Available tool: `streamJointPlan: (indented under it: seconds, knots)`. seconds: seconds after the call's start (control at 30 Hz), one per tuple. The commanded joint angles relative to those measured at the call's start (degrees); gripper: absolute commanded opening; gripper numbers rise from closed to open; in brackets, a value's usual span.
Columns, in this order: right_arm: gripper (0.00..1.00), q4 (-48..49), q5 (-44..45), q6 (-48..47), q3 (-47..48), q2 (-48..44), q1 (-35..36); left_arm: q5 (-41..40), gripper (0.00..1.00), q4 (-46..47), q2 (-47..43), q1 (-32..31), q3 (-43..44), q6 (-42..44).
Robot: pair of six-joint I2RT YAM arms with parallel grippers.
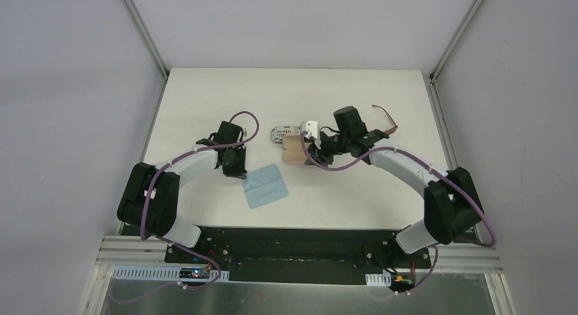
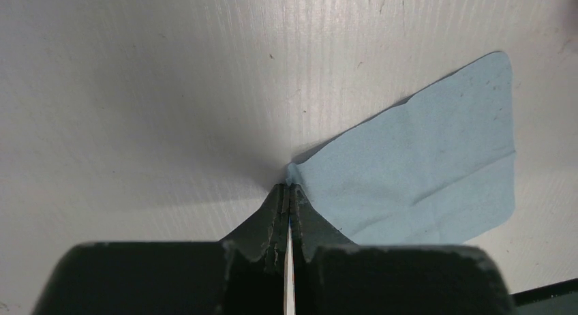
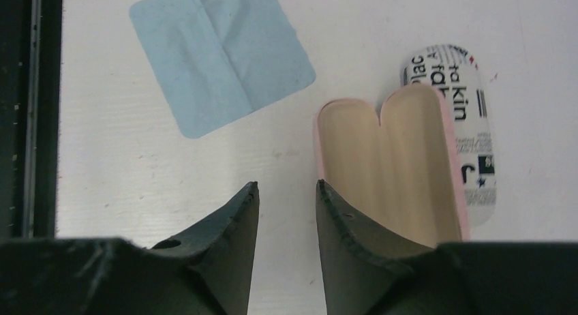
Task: Organize the sunglasses
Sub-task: Fold the glasses cleaning cloth at the center of the board.
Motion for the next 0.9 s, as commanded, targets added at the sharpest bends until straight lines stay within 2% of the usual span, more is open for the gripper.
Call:
streamJointPlan:
  seconds: [0.0,0.17,0.53,0.87]
  knots:
    - [0.39,2.66,-5.68,-9.89,9.20,10.05,2.16,2.32,0.00,1.89,-1.80,0.70,-0.62,0.55]
    - [0.37,0.30,-3.04,-14.20,17.88,20.87,6.01,3.45,0.00,2.26,-1.89,1.95,-0.84,0.44]
    - [0.34,-8.15,5.16,-17.68,34.31,34.98,11.68,4.65,0.00,2.34,-1.82,5.06,-0.94,0.86]
    - [0.32,-11.21,8.86,-19.64,35.99,39.62,11.83,6.56,0.00,2.45,-0.99,6.20,-0.77,1.43]
